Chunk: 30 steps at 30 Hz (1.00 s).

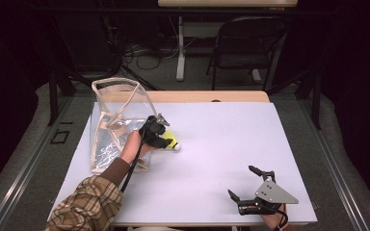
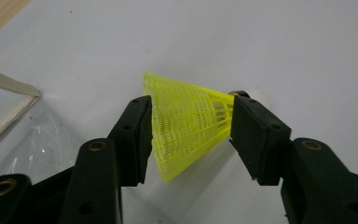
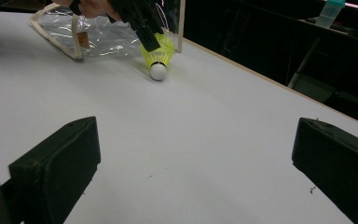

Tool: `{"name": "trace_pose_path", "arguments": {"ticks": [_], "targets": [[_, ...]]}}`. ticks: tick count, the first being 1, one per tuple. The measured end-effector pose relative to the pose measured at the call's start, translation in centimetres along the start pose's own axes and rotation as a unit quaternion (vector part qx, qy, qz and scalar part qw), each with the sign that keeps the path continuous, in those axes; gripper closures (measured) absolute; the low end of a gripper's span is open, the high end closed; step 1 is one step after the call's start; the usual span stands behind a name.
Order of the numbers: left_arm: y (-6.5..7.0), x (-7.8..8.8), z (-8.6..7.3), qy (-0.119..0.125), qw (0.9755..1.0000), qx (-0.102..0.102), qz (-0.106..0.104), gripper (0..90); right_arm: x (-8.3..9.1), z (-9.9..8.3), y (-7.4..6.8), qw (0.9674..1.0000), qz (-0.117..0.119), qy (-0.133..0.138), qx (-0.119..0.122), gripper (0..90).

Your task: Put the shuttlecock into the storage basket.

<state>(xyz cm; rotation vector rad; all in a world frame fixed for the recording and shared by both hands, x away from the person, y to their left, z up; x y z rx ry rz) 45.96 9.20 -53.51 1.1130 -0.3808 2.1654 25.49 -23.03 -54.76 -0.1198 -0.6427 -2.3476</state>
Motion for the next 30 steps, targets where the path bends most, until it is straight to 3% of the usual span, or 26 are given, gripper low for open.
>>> {"name": "trace_pose_path", "arguments": {"ticks": [10,16,21,26,30], "targets": [[0.2,0.5,0.1,0.011,0.9998,-0.015,-0.002,68.4,0.0,0.0,0.0,1.0,-0.001,0.0,0.0,0.6],[0.8,1.2,0.3,0.019,0.9991,-0.037,-0.006,76.3,0.0,0.0,0.0,1.0,-0.001,0.0,0.0,0.5],[1.3,1.7,0.4,0.023,0.9984,-0.049,-0.016,81.2,0.0,0.0,0.0,1.0,0.0,0.0,0.001,0.5],[2.0,2.2,0.4,0.025,0.9972,-0.057,-0.04,86.6,0.0,0.0,0.0,1.0,0.0,0.0,0.001,0.6],[2.3,2.4,0.4,0.022,0.9964,-0.07,-0.042,89.0,0.0,0.0,0.0,1.0,0.0,0.0,0.001,0.5]]}}
Point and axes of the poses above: each handheld gripper's, and its own axes: x roughly backward along the jaws, z roughly out of its top, y roughly to its right, the point moved 3 cm from there along -x, roughly forward along the jaws, and after that the axes turned 13 degrees about x, right-handed, at the moved point
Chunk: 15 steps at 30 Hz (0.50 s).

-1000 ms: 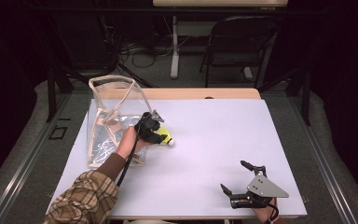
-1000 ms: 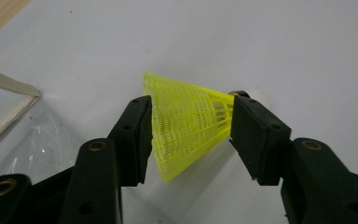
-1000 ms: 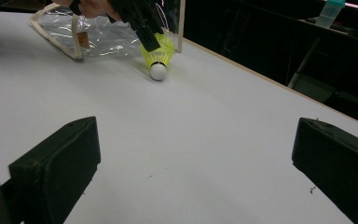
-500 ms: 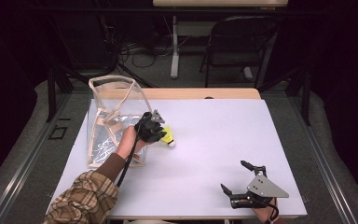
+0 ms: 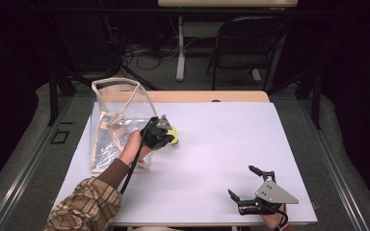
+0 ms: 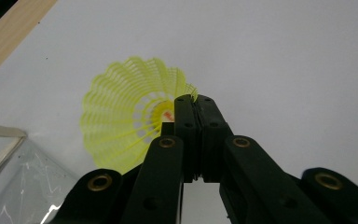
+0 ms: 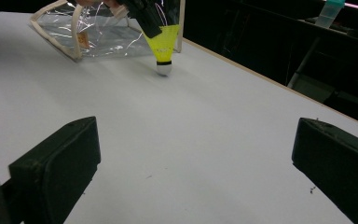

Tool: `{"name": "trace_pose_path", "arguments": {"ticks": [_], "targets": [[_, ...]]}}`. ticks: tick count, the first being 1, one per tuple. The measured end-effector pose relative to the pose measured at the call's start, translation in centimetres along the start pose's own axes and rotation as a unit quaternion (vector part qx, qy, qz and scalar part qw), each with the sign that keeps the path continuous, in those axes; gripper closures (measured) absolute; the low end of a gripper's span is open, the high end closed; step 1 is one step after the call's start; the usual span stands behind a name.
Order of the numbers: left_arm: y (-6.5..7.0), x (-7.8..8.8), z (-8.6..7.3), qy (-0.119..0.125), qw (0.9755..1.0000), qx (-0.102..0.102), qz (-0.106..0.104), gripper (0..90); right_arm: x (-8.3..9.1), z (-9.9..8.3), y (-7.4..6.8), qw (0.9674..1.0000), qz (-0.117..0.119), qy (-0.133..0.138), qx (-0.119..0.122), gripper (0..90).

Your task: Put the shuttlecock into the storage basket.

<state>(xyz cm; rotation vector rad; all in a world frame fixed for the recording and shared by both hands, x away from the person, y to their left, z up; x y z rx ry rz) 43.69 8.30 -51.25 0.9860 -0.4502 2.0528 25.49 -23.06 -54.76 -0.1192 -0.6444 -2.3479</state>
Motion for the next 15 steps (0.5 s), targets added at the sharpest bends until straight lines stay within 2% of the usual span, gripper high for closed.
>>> {"name": "trace_pose_path", "arguments": {"ticks": [2,7,15], "targets": [[0.3,0.2,0.1,0.0,1.0,-0.006,-0.004,89.4,0.0,0.0,0.0,1.0,-0.001,0.0,0.0,0.6],[0.8,0.6,0.3,0.0,0.9998,-0.022,0.0,89.4,0.0,0.0,0.0,1.0,-0.001,0.0,0.0,0.6],[1.5,1.2,0.8,0.009,0.9995,-0.031,-0.005,89.4,0.0,0.0,0.0,1.0,-0.002,0.0,0.0,0.6]]}}
Point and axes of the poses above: each handheld gripper's, and its own axes: x roughly backward along the jaws, z roughly out of its top, y roughly to its right, the point moved 3 cm from there along -x, roughly forward along the jaws, and after that the axes turned 13 degrees about x, right-handed, at the moved point
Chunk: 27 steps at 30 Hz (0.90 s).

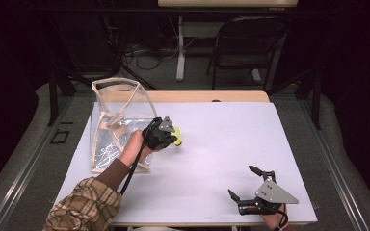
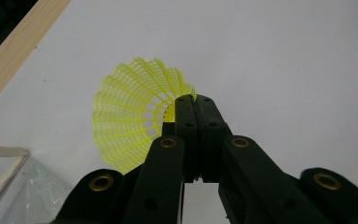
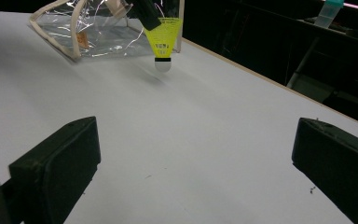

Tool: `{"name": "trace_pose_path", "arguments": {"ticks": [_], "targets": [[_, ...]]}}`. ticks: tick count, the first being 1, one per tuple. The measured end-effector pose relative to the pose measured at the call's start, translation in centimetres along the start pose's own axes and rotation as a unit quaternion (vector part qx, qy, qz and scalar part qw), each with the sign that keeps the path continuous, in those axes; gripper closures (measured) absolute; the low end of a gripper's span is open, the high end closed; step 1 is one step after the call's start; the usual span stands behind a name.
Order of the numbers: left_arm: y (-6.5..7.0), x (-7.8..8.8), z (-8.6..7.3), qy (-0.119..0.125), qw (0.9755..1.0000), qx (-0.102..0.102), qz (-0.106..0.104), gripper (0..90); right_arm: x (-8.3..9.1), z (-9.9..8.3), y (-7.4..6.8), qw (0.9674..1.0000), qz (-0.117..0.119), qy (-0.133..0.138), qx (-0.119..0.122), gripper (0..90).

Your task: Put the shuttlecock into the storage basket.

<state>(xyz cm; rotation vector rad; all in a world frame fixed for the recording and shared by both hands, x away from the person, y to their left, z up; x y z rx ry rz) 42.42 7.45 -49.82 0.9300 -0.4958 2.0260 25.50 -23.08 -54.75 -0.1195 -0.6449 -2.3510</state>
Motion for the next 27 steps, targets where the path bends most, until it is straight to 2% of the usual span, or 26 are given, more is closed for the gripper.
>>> {"name": "trace_pose_path", "arguments": {"ticks": [15,23,27], "targets": [[0.4,1.2,0.8,0.009,0.9999,-0.008,-0.007,89.4,0.0,0.0,0.0,1.0,0.0,0.0,0.0,0.6],[0.1,1.7,1.2,0.025,0.9996,0.001,-0.013,89.5,0.0,0.0,0.0,1.0,-0.001,-0.001,0.0,0.7],[0.2,1.8,1.4,0.026,0.9996,-0.002,-0.014,89.5,0.0,0.0,0.0,1.0,-0.002,-0.001,0.0,0.7]]}}
Point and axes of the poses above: each handheld gripper's, and its own axes: x roughly backward along the jaws, z roughly out of its top, y roughly to its right, the point moved 3 cm from there along -x, roughly forward along the jaws, and after that the axes turned 13 degrees about x, right-handed, at the moved point
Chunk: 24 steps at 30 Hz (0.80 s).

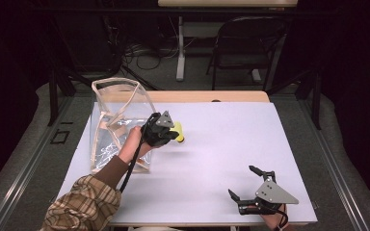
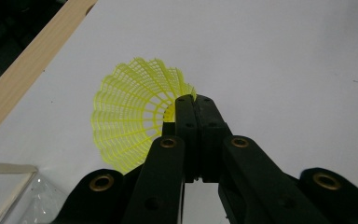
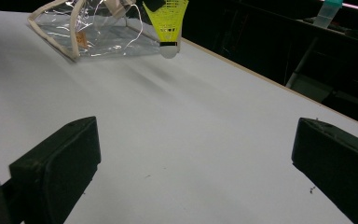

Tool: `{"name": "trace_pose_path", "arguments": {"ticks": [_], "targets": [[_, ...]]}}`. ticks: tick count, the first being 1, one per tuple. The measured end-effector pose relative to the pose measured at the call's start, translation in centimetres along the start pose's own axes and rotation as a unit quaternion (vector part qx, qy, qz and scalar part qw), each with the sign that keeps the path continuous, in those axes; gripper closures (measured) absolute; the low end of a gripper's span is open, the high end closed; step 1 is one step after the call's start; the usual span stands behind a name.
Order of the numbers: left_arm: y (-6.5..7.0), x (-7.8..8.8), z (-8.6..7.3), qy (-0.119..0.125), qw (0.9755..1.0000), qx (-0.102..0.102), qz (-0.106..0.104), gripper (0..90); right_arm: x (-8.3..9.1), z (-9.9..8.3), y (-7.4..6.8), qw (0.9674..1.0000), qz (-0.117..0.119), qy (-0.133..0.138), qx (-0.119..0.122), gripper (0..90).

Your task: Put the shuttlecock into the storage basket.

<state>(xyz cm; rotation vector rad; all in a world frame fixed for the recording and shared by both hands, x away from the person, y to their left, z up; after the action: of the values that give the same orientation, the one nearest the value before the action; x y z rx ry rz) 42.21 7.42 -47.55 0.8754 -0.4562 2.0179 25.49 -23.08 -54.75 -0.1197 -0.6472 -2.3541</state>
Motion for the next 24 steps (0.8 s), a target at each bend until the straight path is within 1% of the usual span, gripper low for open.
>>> {"name": "trace_pose_path", "arguments": {"ticks": [12,14,24], "targets": [[-0.08,0.3,0.49,0.009,1.0,0.001,-0.003,89.6,0.01,0.03,-0.03,1.0,0.0,0.001,0.001,0.7],[-0.11,0.36,0.61,0.013,0.9999,0.004,-0.002,89.7,-0.02,0.02,-0.04,1.0,0.001,0.0,0.001,0.7],[-0.5,0.59,0.95,0.016,0.9999,0.006,0.0,89.7,-0.04,0.01,-0.03,1.0,0.0,-0.001,0.001,0.8]]}}
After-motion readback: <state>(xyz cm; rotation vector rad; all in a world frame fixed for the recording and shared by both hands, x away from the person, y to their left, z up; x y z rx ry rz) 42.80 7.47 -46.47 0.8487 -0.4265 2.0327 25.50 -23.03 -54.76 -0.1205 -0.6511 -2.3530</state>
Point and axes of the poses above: each handheld gripper's, and its own axes: x roughly backward along the jaws, z roughly out of its top, y roughly to its right, the point moved 3 cm from there along -x, roughly forward along the jaws, and after that the axes turned 13 degrees about x, right-handed, at the moved point
